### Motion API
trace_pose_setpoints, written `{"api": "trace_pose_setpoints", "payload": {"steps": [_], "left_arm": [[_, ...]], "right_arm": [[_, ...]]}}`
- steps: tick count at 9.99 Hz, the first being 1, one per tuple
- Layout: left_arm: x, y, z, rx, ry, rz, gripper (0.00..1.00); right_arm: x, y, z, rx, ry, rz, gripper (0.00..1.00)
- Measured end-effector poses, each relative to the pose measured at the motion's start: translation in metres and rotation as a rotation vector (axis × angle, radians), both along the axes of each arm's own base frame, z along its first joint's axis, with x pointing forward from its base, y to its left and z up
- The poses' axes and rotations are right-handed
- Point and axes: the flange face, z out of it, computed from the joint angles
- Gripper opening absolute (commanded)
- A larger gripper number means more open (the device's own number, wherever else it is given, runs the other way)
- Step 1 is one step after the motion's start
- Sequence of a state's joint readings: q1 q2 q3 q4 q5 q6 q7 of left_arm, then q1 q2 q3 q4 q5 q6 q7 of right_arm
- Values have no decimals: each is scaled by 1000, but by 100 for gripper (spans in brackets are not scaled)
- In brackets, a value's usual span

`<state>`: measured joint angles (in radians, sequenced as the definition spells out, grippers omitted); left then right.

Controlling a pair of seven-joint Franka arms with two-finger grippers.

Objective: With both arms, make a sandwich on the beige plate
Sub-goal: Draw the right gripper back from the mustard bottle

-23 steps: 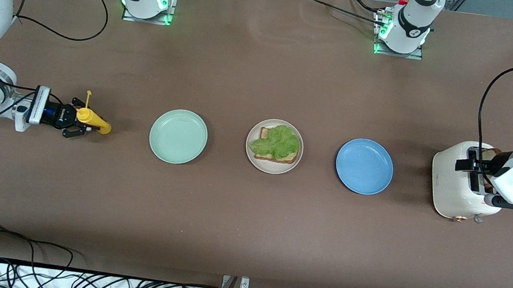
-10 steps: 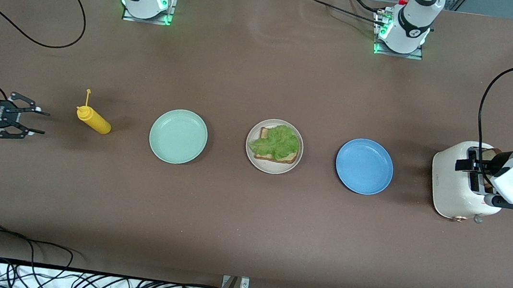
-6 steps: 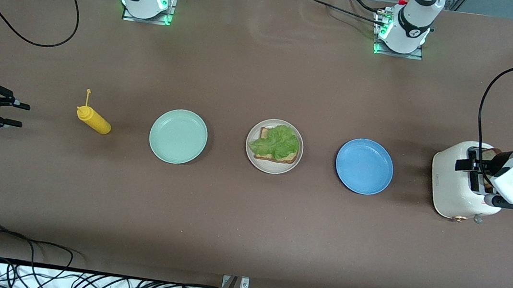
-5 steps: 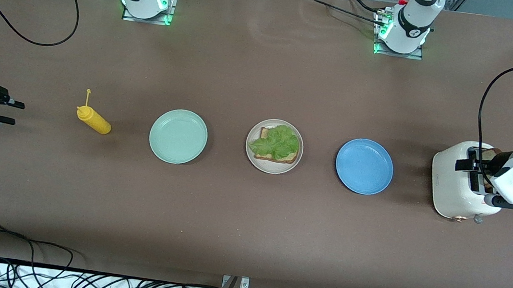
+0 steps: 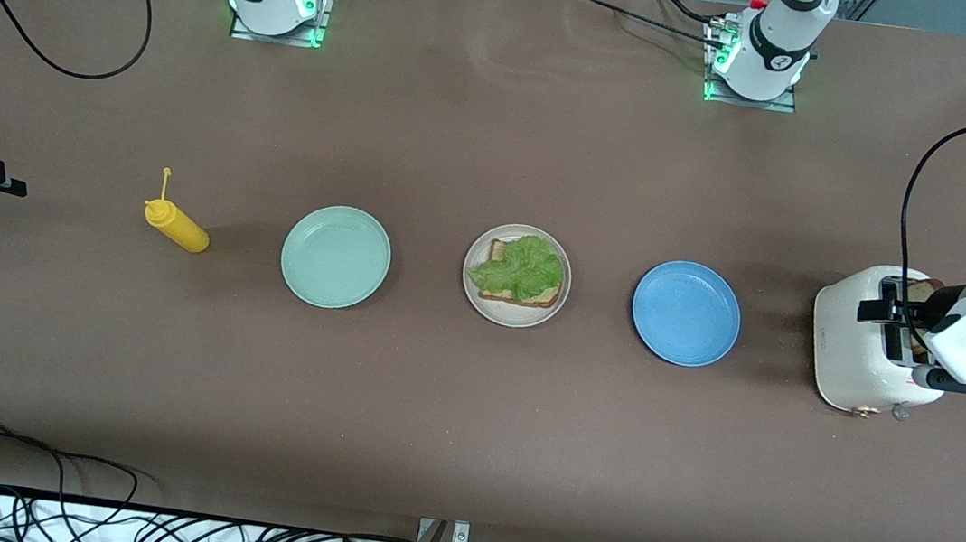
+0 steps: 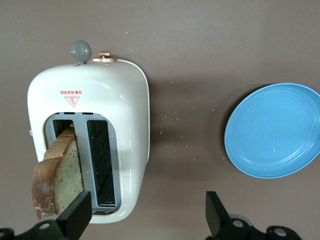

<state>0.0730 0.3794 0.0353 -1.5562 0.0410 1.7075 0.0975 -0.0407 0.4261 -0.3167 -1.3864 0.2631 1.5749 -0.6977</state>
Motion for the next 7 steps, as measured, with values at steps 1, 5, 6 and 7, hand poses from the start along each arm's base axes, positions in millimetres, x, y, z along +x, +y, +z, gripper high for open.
{"api": "trace_pose_setpoints", "payload": {"steps": [1, 5, 6, 7], "left_arm": [[0, 0, 0, 0, 0, 0, 100], [0, 0, 0, 0, 0, 0, 100], [0, 0, 0, 0, 0, 0, 100], [0, 0, 0, 0, 0, 0, 100]], "right_arm": [[3, 11, 9, -50, -4, -45, 100], [13, 50, 10, -237, 23, -264, 100], [15, 65, 9, -264, 30, -316, 100], [17, 76, 9, -275, 30, -354, 100]]}}
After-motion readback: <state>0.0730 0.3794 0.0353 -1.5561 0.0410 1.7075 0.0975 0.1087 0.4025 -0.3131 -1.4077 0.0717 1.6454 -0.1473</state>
